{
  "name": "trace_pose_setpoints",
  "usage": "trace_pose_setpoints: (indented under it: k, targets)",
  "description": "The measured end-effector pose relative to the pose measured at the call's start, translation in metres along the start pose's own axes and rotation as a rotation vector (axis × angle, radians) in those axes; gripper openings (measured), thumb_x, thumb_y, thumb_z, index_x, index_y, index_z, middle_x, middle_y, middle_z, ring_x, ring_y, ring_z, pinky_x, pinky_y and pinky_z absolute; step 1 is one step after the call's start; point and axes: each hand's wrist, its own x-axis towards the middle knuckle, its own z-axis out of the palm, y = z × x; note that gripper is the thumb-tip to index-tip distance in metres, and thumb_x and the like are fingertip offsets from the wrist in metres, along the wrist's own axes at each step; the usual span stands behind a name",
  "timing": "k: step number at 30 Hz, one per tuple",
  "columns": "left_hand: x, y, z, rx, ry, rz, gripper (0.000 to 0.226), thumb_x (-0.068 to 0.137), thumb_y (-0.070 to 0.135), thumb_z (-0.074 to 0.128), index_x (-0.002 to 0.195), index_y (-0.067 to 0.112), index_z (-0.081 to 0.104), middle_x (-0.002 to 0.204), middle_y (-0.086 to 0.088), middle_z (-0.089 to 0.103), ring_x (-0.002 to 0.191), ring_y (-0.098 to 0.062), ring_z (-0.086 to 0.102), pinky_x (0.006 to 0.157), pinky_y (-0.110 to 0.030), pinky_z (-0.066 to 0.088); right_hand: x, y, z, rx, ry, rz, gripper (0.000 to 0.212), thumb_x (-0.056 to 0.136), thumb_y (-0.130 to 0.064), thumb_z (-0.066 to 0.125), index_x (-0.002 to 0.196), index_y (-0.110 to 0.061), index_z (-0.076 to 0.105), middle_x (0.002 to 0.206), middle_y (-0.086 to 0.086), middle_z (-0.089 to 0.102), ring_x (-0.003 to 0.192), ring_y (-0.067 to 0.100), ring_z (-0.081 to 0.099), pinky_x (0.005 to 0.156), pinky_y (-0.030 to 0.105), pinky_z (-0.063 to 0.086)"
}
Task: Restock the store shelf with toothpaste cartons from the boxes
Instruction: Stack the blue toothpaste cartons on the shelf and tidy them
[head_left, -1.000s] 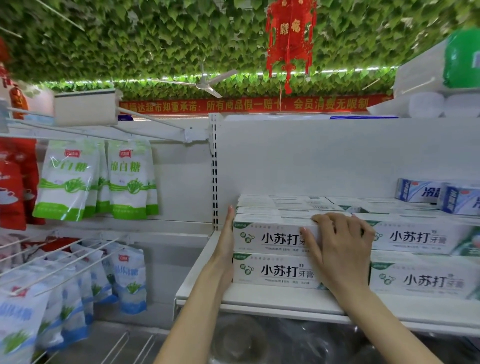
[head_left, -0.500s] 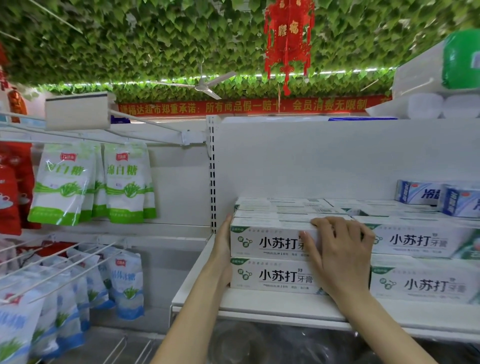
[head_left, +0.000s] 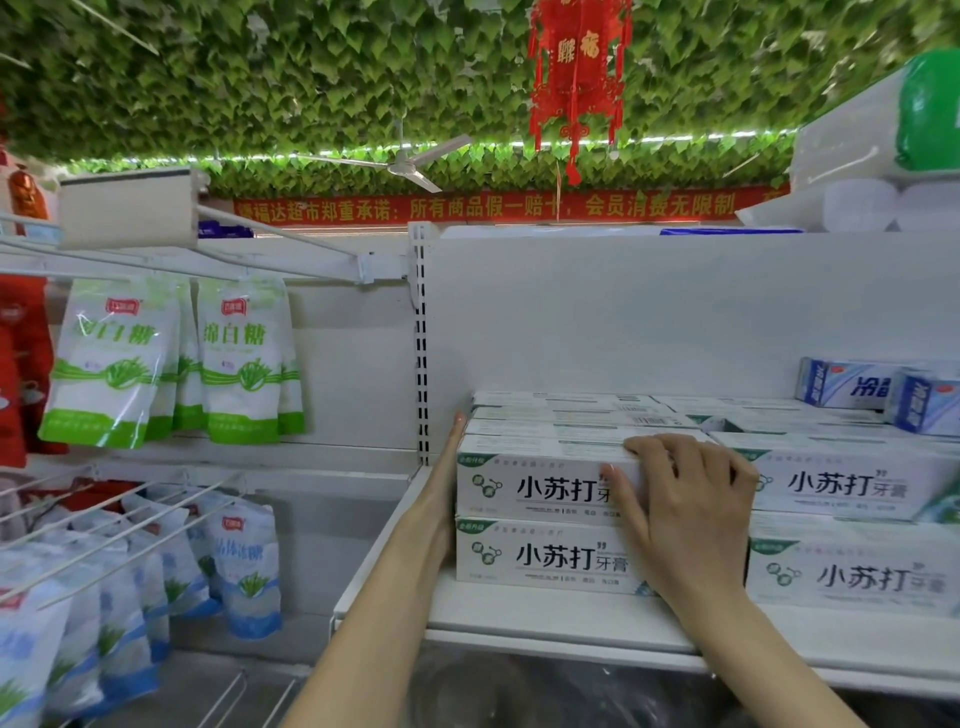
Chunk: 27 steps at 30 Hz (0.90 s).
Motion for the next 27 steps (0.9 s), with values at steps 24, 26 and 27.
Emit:
trace_pose_setpoints:
  k: [24,26,27]
  targets:
    - [0.0031,0.0028,0.0054,0.037,-0.031,0.02,0.061,0.092,0.067,0.029,0.099,0.023,0.07,0.089,-0.011,0.075,0.076,-0.026,0.07,0.071,-0.034,0.048,0.0005,-0.0009,-0.002,-0.026,-0.045,0.007,0.052,0.098,-0.049,0.03,0.098,-0.011,0.066,0.094,0.009,0.064,0.092,0.027,0.047,0.085,0.042,0.031]
    - [0.0048,0.0025,0.0055,0.026,-0.035,0.04,0.06,0.093,0.066,0.027,0.102,0.024,0.069,0.091,-0.011,0.075,0.077,-0.026,0.071,0.073,-0.035,0.049,0.0006,-0.0009,-0.0024,-0.029,-0.046,0.006,0.055,0.099,-0.049,0.028,0.098,-0.011,0.067,0.095,0.01,0.064,0.093,0.027,0.046,0.086,0.042,0.031]
    - [0.0047,0.0026,0.0051,0.028,-0.036,0.044,0.061,0.092,0.066,0.027,0.105,0.024,0.069,0.094,-0.011,0.075,0.08,-0.027,0.071,0.074,-0.036,0.049,0.0008,-0.0008,-0.0028,-0.028,-0.048,0.007,0.056,0.099,-0.049,0.026,0.098,-0.011,0.067,0.095,0.01,0.064,0.093,0.027,0.046,0.086,0.042,0.031]
